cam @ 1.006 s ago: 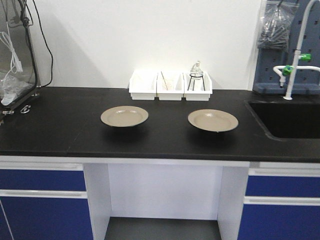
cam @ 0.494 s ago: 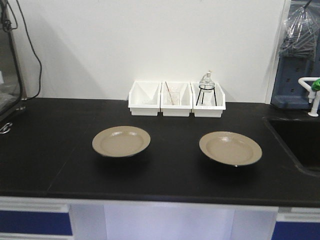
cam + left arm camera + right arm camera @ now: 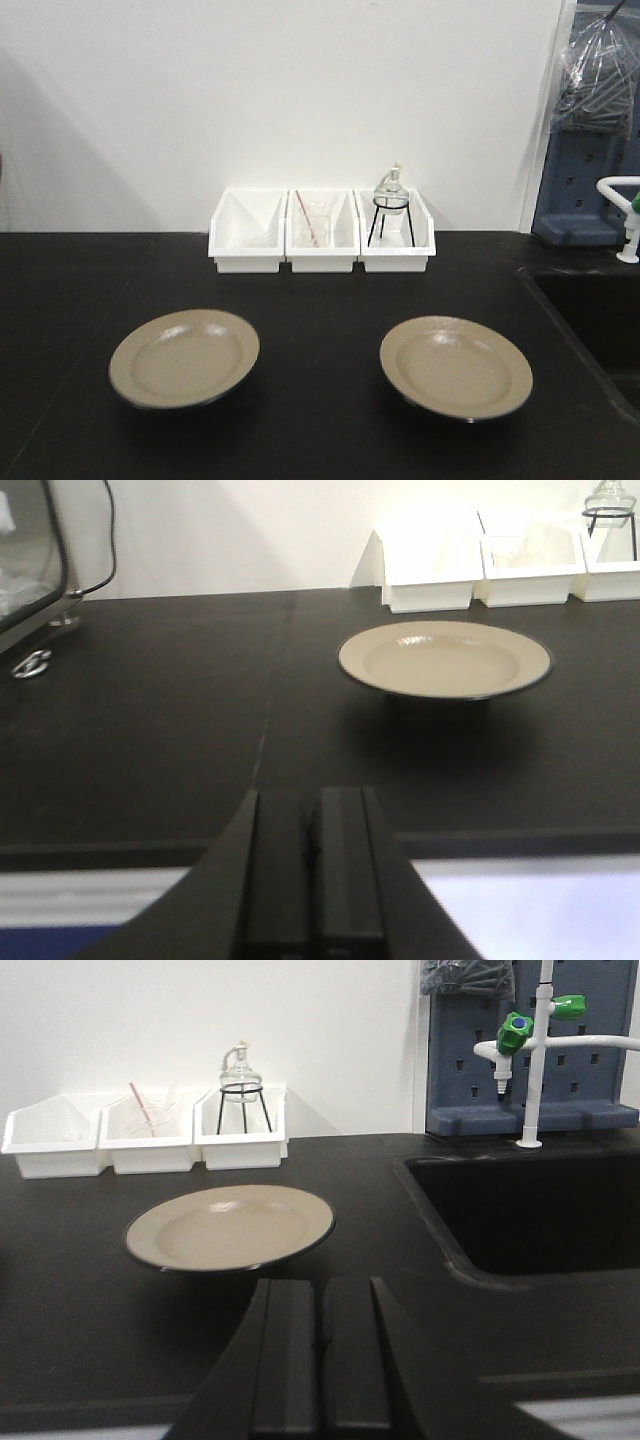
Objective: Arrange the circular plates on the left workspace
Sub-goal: 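Drive the base toward the bench and stop facing the two tan plates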
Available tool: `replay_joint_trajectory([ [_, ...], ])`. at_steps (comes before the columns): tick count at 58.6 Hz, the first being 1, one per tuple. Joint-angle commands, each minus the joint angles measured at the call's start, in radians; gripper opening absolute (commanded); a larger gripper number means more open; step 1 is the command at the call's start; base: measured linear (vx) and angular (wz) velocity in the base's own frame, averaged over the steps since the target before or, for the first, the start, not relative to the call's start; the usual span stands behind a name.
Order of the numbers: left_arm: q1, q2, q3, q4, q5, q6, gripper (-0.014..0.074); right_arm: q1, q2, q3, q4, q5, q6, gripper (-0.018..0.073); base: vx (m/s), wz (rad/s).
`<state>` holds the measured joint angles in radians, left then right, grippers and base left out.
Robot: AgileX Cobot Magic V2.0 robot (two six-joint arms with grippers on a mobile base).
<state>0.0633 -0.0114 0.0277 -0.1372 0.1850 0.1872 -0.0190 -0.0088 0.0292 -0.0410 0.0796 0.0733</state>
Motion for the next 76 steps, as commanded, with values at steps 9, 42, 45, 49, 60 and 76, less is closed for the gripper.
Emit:
replay_joint_trajectory([
  [9,-0.002,-0.015,0.012,-0.002,-0.079,-0.008,0.0002,-0.004,-0.018,0.006,-0.005,-0.08,-0.004,0.0,0.38,-0.07],
  [42,-0.002,-0.015,0.012,-0.002,-0.079,-0.008,0.0002,-0.004,-0.018,0.006,-0.005,-0.08,-0.004,0.0,0.3,0.03],
  [45,-0.002,-0.015,0.012,-0.002,-0.079,-0.008,0.0002,-0.004,-0.018,0.006,-0.005,-0.08,-0.004,0.0,0.13,0.02],
  [49,-0.002,-0.015,0.012,-0.002,-0.079,-0.008,0.0002,-0.004,-0.018,0.006,-0.005,-0.08,-0.004,0.0,0.09,0.0],
  [60,-0.002,-0.015,0.012,-0.002,-0.079,-0.008,0.0002,-0.004,-0.018,0.006,-0.005,-0.08,-0.004,0.0,0.04,-0.01],
  [76,-0.002,-0.015,0.012,-0.001,-0.079,-0.006,0.0002,-0.004,-0.018,0.006,-0.005,-0.08,-0.004,0.0,0.0,0.0],
])
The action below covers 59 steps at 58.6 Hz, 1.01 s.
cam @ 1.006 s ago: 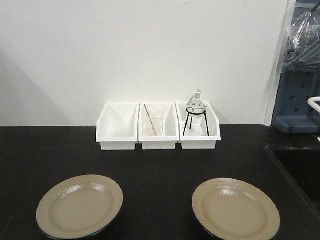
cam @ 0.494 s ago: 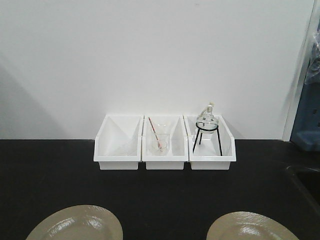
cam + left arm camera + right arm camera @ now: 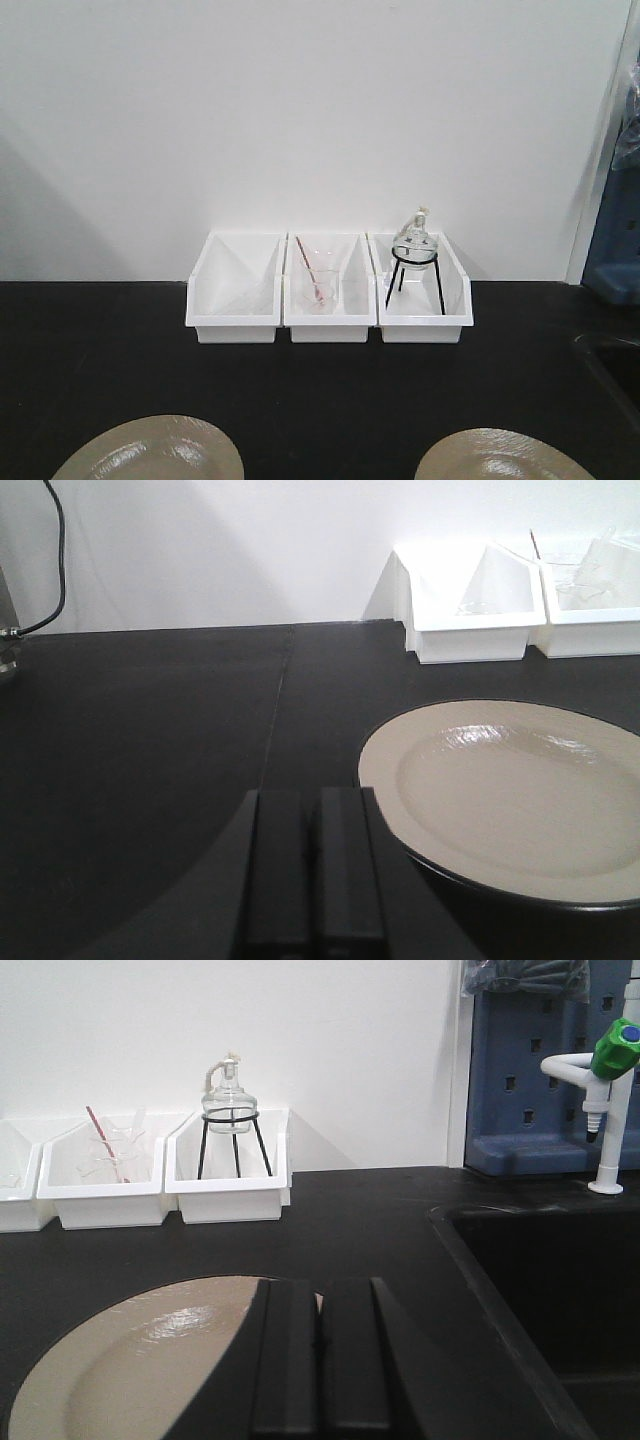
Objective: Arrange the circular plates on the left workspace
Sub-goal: 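Drive the base toward the bench and stop facing the two tan plates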
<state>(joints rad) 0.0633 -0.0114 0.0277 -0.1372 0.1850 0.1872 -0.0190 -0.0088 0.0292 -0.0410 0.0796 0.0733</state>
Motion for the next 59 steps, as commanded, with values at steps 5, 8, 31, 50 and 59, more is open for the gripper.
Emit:
replay_joint_trajectory([
  [5,-0.002,-0.015,0.012,-0.001,-0.079,-0.006,0.0002,-0.004,-0.018,0.006,-0.005,-0.08,-0.004,0.0,0.0,0.0],
  [8,-0.002,-0.015,0.012,-0.002,-0.079,-0.006,0.0002,-0.004,-0.018,0.006,-0.005,-0.08,-0.004,0.0,0.0,0.0],
  [31,-0.002,-0.015,-0.001,-0.03,-0.584,-0.068,0.0002,-0.004,-0.018,-0.024,0.069,-0.414,0.062,0.0,0.0,0.0],
  [50,-0.002,0.102,-0.317,-0.138,-0.419,-0.318,0.0002,-0.004,0.192,-0.408,0.268,-0.28,0.274,0.0,0.0,0.0],
  [59,-0.003,0.383,-0.565,-0.142,-0.165,-0.323,0.0002,0.035,0.456,-0.653,0.268,-0.021,0.314,0.0,0.0,0.0],
])
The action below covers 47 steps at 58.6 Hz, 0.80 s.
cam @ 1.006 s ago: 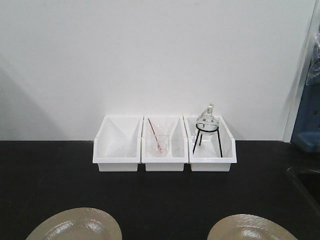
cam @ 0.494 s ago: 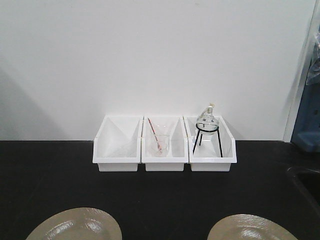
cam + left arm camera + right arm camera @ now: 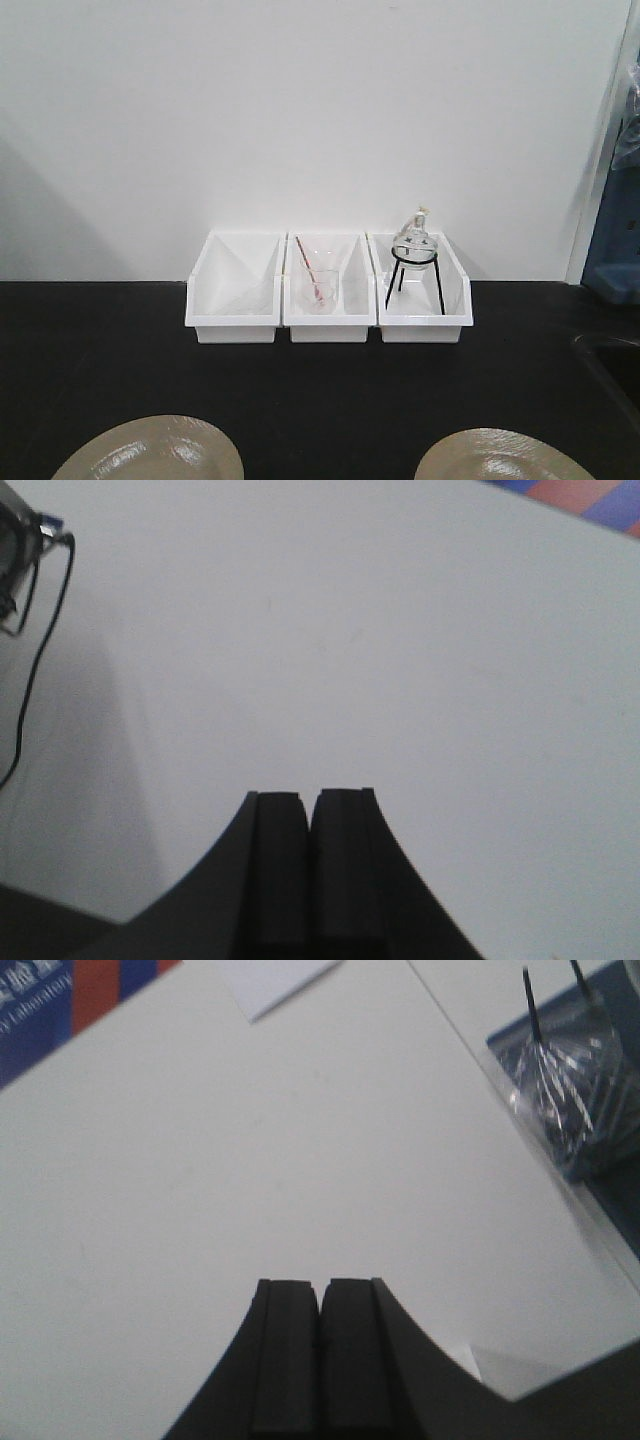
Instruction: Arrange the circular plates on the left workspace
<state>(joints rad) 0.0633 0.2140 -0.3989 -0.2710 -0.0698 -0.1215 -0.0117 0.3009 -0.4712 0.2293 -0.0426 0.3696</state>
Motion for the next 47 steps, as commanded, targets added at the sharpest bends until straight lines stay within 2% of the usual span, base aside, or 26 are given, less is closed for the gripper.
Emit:
replay_joint_trajectory([
  [1,-0.003,0.206,-0.195,-0.009,0.166,-0.014,0.0002,0.037,0.174,-0.176,-0.002,0.128,0.016,0.0,0.0,0.0],
  [5,-0.003,0.337,-0.305,-0.024,0.327,-0.007,0.0002,0.09,0.298,-0.278,-0.001,0.241,-0.014,0.0,0.0,0.0],
  [9,-0.003,0.483,-0.427,-0.104,0.515,0.037,0.0002,0.17,0.431,-0.37,0.017,0.331,-0.052,0.0,0.0,0.0],
  [12,-0.003,0.605,-0.497,-0.206,0.624,0.128,0.0002,0.225,0.508,-0.434,0.056,0.385,-0.091,0.0,0.0,0.0],
  [13,-0.003,0.633,-0.514,-0.244,0.652,0.183,0.0002,0.243,0.533,-0.451,0.07,0.397,-0.115,0.0,0.0,0.0],
  [17,-0.003,0.75,-0.58,-0.457,0.786,0.381,0.0002,0.336,0.65,-0.527,0.174,0.45,-0.219,0.0,0.0,0.0],
  [18,-0.003,0.776,-0.592,-0.536,0.816,0.404,0.0002,0.354,0.672,-0.541,0.201,0.46,-0.246,0.0,0.0,0.0],
  [19,-0.003,0.813,-0.608,-0.589,0.862,0.494,0.0002,0.38,0.705,-0.555,0.229,0.469,-0.276,0.0,0.0,0.0],
  [23,-0.003,0.917,-0.64,-0.847,1.014,0.664,0.0002,0.445,0.798,-0.622,0.391,0.53,-0.426,0.0,0.0,0.0],
  [28,-0.003,1.039,-0.658,-1.101,1.158,0.817,0.0002,0.487,0.917,-0.695,0.66,0.648,-0.66,0.0,0.0,0.0],
  [30,-0.002,1.074,-0.658,-1.161,1.194,0.85,0.0002,0.486,0.964,-0.724,0.774,0.726,-0.762,0.0,0.0,0.0],
  [34,-0.002,1.12,-0.658,-1.216,1.234,0.891,0.0002,0.477,1.026,-0.758,0.98,0.831,-0.91,0.0,0.0,0.0],
  [38,-0.002,1.135,-0.658,-1.207,1.233,0.911,0.0002,0.448,1.062,-0.771,1.132,0.897,-0.993,0.0,0.0,0.0],
  [42,0.003,1.134,-0.658,-1.176,1.213,0.924,0.0002,0.403,1.083,-0.772,1.23,0.944,-1.017,0.0,0.0,0.0],
  [47,0.046,1.134,-0.658,-1.175,1.225,0.922,0.0002,0.321,1.099,-0.772,1.272,1.015,-1.018,0.0,0.0,0.0],
])
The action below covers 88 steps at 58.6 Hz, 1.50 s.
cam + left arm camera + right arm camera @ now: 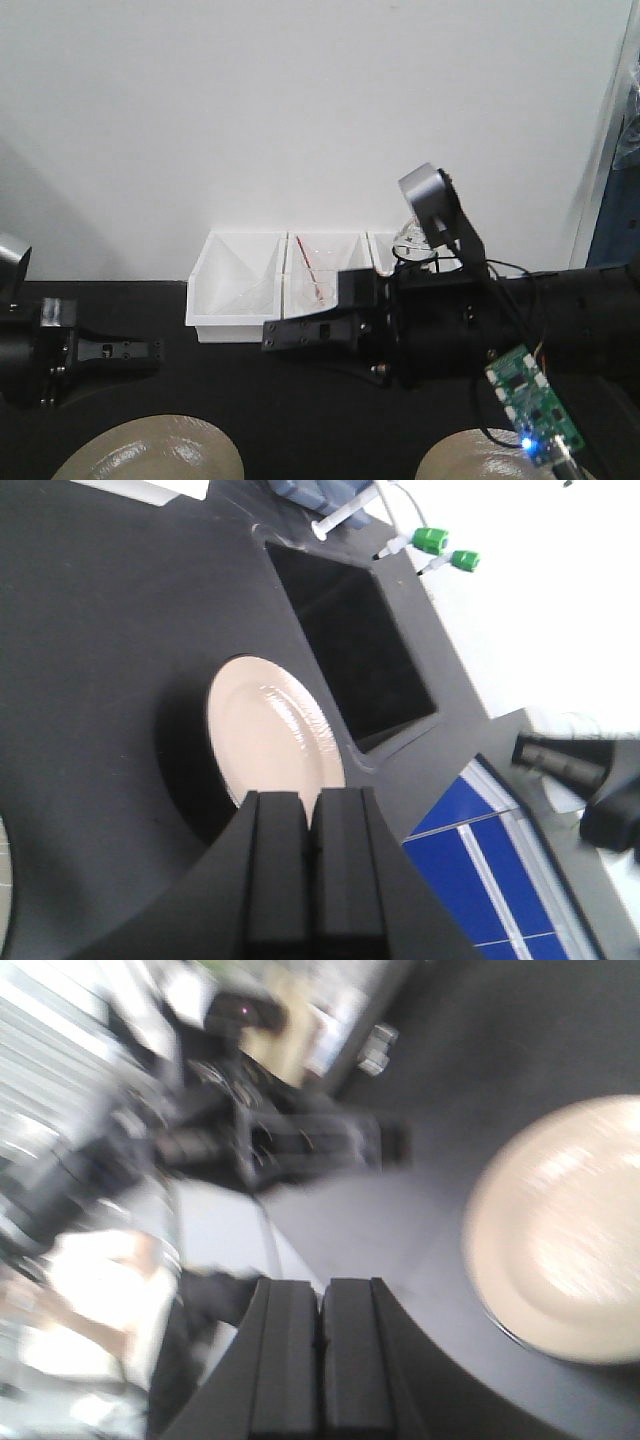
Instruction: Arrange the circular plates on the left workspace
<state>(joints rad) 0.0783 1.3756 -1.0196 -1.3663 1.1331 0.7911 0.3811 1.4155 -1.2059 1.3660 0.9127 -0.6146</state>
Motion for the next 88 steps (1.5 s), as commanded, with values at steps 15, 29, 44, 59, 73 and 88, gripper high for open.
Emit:
replay_joint_trajectory([
  [15,0.342,-0.026,-0.037,-0.066,0.122,-0.049,0.0002,-0.462,-0.005,-0.037,0.136,0.316,0.007,0.0,0.0,0.0],
  [29,0.496,-0.027,-0.035,0.075,0.029,-0.106,0.0002,-0.754,-0.021,-0.037,0.068,0.377,0.008,0.0,0.0,0.0],
  [44,0.491,-0.027,-0.035,0.111,0.042,-0.068,0.0005,-0.805,-0.022,-0.037,-0.032,0.35,-0.001,0.0,0.0,0.0],
  [59,0.491,0.063,-0.035,0.19,-0.142,-0.022,0.0155,-0.805,-0.022,-0.037,-0.062,0.298,-0.02,0.0006,0.0,0.0],
  [73,0.491,0.267,-0.035,0.199,-0.053,0.035,0.0449,-0.805,-0.022,-0.037,-0.07,0.294,-0.023,0.0008,0.0,0.0],
  [88,0.403,0.471,-0.035,0.2,-0.065,0.11,0.0491,-0.805,-0.022,-0.037,-0.073,0.284,-0.03,0.0009,0.0,0.0],
])
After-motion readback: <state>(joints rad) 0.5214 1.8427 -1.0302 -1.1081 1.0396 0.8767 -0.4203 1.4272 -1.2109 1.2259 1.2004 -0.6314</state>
